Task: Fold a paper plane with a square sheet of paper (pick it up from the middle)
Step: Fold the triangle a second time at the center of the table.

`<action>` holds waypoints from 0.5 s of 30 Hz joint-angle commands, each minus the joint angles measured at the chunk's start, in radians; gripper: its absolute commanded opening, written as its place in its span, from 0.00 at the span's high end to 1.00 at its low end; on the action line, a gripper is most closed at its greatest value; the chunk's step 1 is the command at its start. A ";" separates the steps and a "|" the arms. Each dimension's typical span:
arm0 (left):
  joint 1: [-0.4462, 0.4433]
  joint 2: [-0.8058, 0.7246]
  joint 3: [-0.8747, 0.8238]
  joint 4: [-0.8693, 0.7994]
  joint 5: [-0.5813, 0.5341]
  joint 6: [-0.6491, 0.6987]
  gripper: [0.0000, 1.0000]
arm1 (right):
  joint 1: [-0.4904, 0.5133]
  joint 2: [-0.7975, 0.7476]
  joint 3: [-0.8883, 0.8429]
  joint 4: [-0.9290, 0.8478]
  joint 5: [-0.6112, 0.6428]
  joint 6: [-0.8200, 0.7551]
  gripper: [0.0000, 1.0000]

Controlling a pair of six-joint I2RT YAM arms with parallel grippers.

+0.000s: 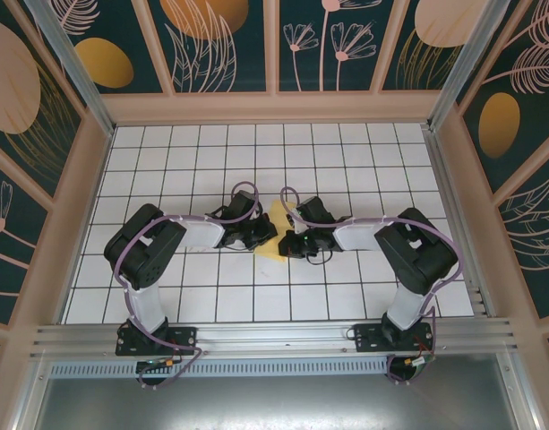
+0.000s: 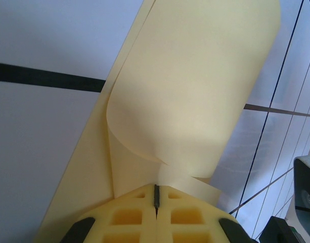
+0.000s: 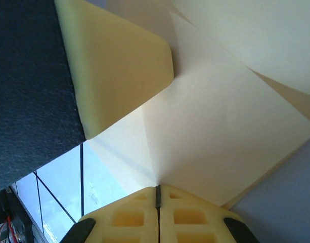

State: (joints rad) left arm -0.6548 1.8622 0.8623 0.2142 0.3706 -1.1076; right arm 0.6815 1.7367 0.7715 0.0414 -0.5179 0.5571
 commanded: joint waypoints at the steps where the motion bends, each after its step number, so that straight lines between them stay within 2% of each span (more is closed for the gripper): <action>1: -0.003 0.040 -0.018 -0.067 -0.019 0.020 1.00 | 0.000 -0.041 0.019 -0.046 -0.001 0.000 0.93; 6: -0.003 0.037 -0.018 -0.066 -0.022 0.021 1.00 | 0.018 -0.064 0.065 -0.066 -0.013 0.004 0.92; 15: -0.003 0.038 -0.017 -0.066 -0.018 0.022 1.00 | 0.039 0.000 0.065 -0.117 0.082 0.011 0.92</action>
State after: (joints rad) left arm -0.6548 1.8618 0.8623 0.2142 0.3710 -1.1046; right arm 0.7185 1.7176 0.8291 -0.0189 -0.4900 0.5583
